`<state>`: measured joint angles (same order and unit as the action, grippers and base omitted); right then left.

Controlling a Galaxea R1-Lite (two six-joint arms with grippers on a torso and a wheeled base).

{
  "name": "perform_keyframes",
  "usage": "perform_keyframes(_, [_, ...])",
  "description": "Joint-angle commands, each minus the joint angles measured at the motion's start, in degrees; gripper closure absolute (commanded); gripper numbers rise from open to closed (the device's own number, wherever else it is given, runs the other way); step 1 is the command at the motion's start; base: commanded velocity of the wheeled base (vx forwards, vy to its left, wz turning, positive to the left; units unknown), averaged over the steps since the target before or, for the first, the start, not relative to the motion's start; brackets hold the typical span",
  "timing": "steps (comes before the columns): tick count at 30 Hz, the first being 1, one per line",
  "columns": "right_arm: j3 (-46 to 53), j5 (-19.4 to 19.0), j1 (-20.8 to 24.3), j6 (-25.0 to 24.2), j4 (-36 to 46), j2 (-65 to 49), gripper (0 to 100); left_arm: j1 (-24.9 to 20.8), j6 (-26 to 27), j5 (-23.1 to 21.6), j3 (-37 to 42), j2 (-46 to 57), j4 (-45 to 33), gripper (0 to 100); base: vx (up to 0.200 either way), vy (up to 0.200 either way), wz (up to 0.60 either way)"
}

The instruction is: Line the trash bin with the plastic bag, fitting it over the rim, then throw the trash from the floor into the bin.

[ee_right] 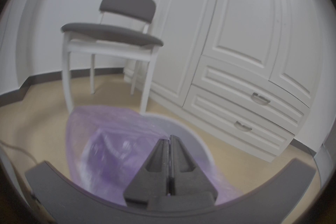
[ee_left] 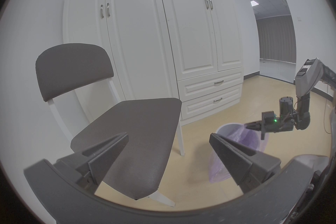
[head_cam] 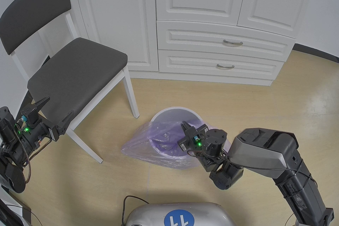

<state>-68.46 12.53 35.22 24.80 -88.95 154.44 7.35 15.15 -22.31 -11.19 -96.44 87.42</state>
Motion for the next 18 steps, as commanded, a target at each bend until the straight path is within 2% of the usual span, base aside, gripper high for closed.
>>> perform_keyframes(1, [-20.1, 7.3, -0.6, -4.9, 1.2, 5.7, 100, -0.1, 0.5, 0.1, -0.1, -0.1, 0.0, 0, 0.000, 0.000, 0.00])
perform_keyframes(3, [-34.2, 9.6, -0.6, -6.5, 4.6, 10.8, 100, -0.1, 0.7, 0.1, -0.3, 0.0, 0.0, 0, 0.000, 0.000, 0.00])
perform_keyframes(6, [-46.1, 10.5, -1.3, -7.5, 8.4, 16.4, 100, -0.3, 0.7, 0.1, -0.5, 0.0, 0.0, 0, 0.000, 0.000, 0.00])
perform_keyframes(14, [-46.1, 11.4, -2.3, -8.3, 10.8, 17.8, 100, -0.7, 0.8, 0.1, -0.6, -0.4, 0.0, 0, 0.000, 0.000, 0.00])
perform_keyframes(18, [-46.1, 10.9, -2.2, -10.6, 10.7, 16.4, 100, -1.2, 0.8, 0.1, -0.7, -0.6, 0.0, 0, 0.000, 0.000, 0.00])
